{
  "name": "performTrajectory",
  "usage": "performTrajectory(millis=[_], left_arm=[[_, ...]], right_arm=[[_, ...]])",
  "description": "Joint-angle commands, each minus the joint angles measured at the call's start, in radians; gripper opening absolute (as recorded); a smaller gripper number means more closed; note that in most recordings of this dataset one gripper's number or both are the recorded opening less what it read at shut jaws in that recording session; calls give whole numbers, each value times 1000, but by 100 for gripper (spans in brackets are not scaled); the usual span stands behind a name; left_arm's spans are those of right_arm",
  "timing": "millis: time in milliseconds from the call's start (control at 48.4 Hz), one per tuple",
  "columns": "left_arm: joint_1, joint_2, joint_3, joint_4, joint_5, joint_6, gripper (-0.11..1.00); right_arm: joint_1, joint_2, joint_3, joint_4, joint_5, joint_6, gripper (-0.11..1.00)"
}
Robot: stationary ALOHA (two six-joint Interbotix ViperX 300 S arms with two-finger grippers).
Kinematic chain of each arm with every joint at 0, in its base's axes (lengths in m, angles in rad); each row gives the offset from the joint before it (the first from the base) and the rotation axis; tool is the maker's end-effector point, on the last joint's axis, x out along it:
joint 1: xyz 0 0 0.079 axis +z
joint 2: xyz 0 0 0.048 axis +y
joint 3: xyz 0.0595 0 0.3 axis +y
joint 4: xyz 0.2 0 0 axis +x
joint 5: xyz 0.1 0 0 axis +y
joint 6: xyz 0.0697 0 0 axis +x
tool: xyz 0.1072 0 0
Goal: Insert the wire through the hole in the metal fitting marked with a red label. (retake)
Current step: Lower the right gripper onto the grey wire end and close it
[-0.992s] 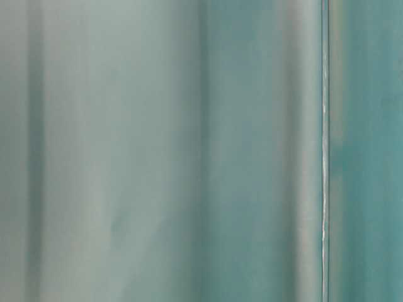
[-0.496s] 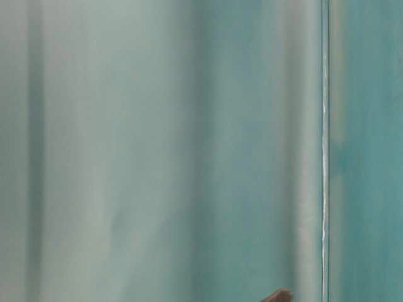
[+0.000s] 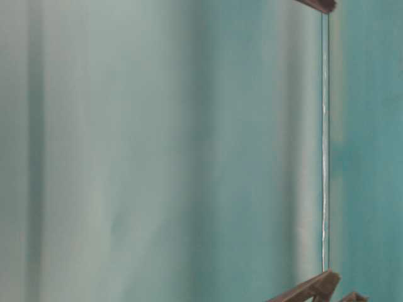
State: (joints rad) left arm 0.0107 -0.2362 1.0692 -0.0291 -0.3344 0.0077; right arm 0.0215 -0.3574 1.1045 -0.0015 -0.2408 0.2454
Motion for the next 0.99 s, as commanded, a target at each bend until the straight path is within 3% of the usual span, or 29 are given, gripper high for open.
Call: performTrajectory(millis=[0,971], left_arm=[[-3,9,-28,-2,-5,0,72],[-3,25,-29,-2,-6,-2,72]], right_arm=[[14,28,-37,-3,-8,0,70],[26,370,-202,-28,-48,-2,70]])
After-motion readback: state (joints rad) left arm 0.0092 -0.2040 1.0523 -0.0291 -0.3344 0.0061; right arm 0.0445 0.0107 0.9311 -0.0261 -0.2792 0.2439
